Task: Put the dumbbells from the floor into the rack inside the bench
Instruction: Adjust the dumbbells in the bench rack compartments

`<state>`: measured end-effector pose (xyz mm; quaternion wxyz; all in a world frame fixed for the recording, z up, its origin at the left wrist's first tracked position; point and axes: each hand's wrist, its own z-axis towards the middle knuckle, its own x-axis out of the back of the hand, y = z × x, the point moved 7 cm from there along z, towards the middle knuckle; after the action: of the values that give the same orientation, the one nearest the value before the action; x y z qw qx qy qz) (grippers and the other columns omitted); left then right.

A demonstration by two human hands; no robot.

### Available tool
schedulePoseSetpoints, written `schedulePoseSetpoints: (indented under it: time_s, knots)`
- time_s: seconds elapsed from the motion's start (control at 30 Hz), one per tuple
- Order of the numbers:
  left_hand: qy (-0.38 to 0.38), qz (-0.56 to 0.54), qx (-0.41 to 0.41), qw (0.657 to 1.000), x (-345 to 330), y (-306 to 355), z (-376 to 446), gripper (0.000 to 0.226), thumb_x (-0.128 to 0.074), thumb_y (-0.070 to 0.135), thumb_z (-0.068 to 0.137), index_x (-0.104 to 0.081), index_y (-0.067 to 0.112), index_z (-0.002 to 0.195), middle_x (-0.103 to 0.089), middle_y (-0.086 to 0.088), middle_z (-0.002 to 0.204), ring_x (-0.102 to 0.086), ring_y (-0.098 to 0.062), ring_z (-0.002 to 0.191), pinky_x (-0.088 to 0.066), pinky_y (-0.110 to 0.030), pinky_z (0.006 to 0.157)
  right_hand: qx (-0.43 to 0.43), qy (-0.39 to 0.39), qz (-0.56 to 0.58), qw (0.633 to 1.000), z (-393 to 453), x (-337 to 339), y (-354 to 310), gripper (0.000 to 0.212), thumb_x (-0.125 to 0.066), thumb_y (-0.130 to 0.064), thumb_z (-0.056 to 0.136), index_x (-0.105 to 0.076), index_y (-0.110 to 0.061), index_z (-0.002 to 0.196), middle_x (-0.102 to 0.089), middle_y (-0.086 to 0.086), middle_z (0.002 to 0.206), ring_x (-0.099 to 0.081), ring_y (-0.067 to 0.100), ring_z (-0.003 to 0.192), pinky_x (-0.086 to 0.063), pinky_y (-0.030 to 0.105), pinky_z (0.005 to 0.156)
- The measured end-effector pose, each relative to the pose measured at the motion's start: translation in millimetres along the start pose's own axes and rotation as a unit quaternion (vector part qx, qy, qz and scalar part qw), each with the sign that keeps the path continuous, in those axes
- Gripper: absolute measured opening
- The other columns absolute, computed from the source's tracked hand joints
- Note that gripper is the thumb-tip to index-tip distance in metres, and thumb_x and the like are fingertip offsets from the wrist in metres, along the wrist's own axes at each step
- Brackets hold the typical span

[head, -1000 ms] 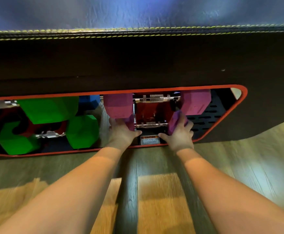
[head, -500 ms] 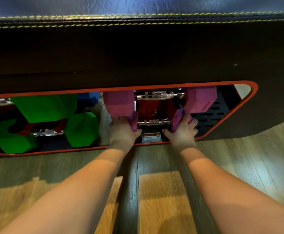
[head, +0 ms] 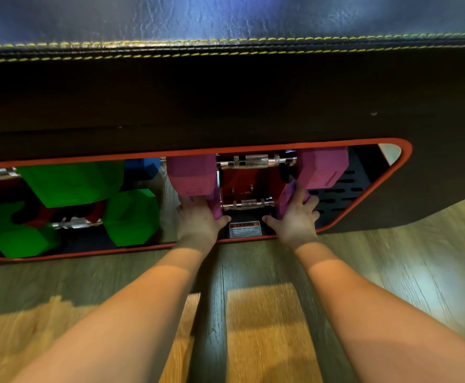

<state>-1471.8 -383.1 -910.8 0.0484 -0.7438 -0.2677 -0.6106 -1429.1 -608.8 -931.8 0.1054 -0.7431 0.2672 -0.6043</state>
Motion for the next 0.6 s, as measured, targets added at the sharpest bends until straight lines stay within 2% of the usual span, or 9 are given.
schedulePoseSetpoints:
  time_s: [0.27, 0.4, 0.6]
  knots:
    - [0.000, 0.011, 0.006, 1.000, 6.5, 0.5, 0.5, 0.072, -0.067, 0.059, 0.080, -0.041, 0.017, 0.133, -0.037, -0.011, 0.137, -0.042, -0.026, 0.125, -0.039, -0.033, 0.095, 0.006, 0.010, -0.017, 1.000, -2.6, -0.3, -6.5, 0.096, -0.079, -0.033, 0.076, -0.015, -0.017, 0.146, -0.024, 0.023, 0.138, -0.039, 0.051, 0.116, -0.037, 0.055, 0.103]
    - [0.018, 0.024, -0.007, 1.000, 5.1, -2.6, 0.5, 0.075, -0.066, 0.063, 0.079, -0.041, 0.018, 0.134, -0.035, -0.012, 0.137, -0.046, -0.026, 0.121, -0.040, -0.032, 0.091, 0.008, 0.005, -0.007, 1.000, -1.2, -2.3, -4.7, 0.094, -0.079, -0.032, 0.076, -0.016, -0.017, 0.144, -0.022, 0.023, 0.139, -0.037, 0.053, 0.117, -0.037, 0.056, 0.103]
    - [0.021, -0.012, -0.022, 0.999, 1.0, -5.6, 3.9, 0.077, -0.070, 0.060, 0.077, -0.039, 0.019, 0.135, -0.034, -0.010, 0.138, -0.043, -0.026, 0.122, -0.039, -0.034, 0.094, 0.001, 0.003, -0.006, 1.000, -2.0, -2.5, -4.9, 0.095, -0.079, -0.033, 0.076, -0.016, -0.017, 0.144, -0.022, 0.022, 0.140, -0.036, 0.053, 0.118, -0.037, 0.055, 0.103]
